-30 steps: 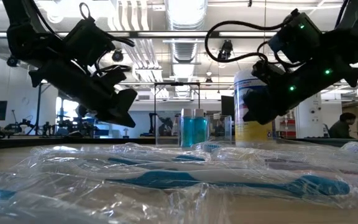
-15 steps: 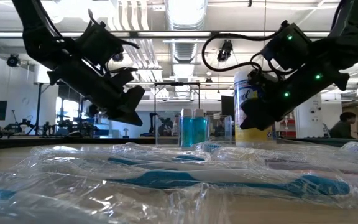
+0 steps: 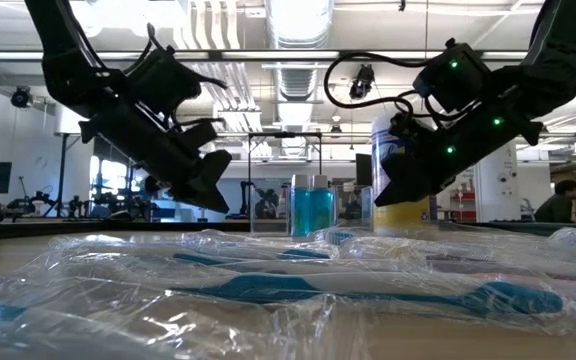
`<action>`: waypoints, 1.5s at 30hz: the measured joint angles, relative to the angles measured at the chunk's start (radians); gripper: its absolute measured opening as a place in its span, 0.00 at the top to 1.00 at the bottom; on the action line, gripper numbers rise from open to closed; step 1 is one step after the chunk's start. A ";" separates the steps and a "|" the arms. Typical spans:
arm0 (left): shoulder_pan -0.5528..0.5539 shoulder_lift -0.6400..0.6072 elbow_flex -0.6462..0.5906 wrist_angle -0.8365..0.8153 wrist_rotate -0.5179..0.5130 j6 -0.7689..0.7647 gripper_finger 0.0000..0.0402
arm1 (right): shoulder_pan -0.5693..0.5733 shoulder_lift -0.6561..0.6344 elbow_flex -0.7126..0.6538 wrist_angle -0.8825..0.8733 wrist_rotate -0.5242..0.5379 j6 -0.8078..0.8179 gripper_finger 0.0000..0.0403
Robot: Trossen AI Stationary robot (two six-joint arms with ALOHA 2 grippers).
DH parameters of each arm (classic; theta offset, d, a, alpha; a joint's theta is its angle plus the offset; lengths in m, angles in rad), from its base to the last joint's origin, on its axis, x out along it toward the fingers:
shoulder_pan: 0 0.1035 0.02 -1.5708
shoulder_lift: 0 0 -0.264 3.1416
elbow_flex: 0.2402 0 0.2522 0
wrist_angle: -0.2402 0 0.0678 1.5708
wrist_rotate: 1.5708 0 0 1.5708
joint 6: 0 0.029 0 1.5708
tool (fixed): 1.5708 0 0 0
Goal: Pick & Place toothbrushing station
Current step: Adjust the transparent organizer
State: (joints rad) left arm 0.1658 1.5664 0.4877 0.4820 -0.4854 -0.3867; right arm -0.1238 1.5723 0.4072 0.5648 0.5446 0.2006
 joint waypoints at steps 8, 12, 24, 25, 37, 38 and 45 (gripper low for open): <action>0.034 0.048 0.004 0.033 0.047 0.001 0.99 | -0.005 0.000 0.007 0.000 -0.006 -0.035 0.98; 0.041 0.067 0.021 0.035 0.073 0.036 0.99 | -0.016 0.001 0.022 -0.001 -0.025 -0.068 0.98; 0.042 0.082 0.063 0.034 0.105 0.073 0.99 | -0.051 0.047 0.031 0.004 -0.051 -0.085 0.98; 0.042 0.082 0.065 0.035 0.105 0.073 0.99 | -0.053 0.056 0.035 0.005 -0.052 -0.086 0.98; 0.054 0.082 0.068 0.019 0.092 0.084 0.99 | -0.052 0.174 0.108 0.014 -0.114 -0.126 0.98; 0.057 0.082 0.068 0.015 0.093 0.084 0.99 | -0.052 0.179 0.110 0.014 -0.119 -0.124 0.98; 0.072 0.081 0.068 0.001 0.103 0.090 0.99 | -0.037 0.181 0.112 0.014 -0.131 -0.115 0.98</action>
State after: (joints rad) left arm 0.2377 1.6478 0.5556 0.4825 -0.3822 -0.2970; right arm -0.1610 1.7537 0.5193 0.5785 0.4139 0.0861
